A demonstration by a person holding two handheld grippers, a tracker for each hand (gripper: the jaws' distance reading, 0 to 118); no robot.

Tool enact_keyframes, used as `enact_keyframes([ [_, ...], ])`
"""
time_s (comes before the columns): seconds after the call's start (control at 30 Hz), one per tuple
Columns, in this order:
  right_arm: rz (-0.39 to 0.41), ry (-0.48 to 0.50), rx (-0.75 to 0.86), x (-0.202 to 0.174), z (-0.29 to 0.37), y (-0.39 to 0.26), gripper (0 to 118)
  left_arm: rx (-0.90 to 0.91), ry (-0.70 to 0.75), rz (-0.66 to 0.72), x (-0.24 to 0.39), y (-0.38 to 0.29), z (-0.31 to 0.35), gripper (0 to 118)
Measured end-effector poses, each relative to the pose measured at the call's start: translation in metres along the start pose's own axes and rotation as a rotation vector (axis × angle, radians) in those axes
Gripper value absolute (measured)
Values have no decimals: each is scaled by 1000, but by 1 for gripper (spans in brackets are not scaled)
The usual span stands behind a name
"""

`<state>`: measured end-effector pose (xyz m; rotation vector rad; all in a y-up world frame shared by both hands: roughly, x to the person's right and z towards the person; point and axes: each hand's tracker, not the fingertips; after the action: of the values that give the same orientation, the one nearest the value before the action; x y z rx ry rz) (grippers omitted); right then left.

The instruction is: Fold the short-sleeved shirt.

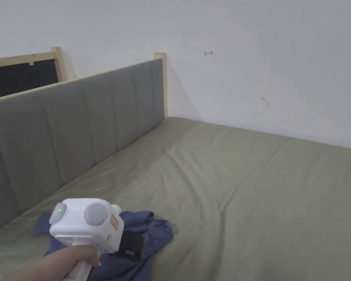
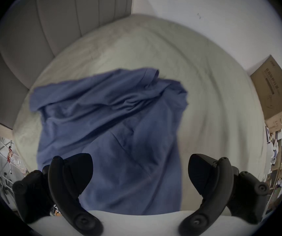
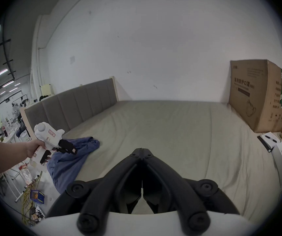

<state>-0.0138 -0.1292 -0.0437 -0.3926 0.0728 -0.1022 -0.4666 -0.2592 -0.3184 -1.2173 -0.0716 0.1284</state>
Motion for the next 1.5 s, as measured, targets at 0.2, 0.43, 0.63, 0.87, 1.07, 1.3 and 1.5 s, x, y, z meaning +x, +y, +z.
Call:
enact_keyframes([
  [0.2,-6,2,-39,6,-20,-6,0,-137,108,4,-10,10,-65,116],
  [0.43,-29,65,-56,-4,-31,-8,0,-107,131,-4,0,12,-53,111],
  [0.63,-35,105,-40,1,-9,-1,0,22,87,-10,7,2,16,5],
  [0.87,-44,66,62,27,37,12,0,268,7,37,12,15,170,5],
  [1.07,-51,22,146,49,75,21,0,544,9,-193,107,18,338,5],
  [1.3,-116,-48,227,84,112,32,0,588,-361,-316,239,3,438,5],
  [1.5,-128,-137,285,116,145,32,0,643,-456,-613,364,-23,438,5],
])
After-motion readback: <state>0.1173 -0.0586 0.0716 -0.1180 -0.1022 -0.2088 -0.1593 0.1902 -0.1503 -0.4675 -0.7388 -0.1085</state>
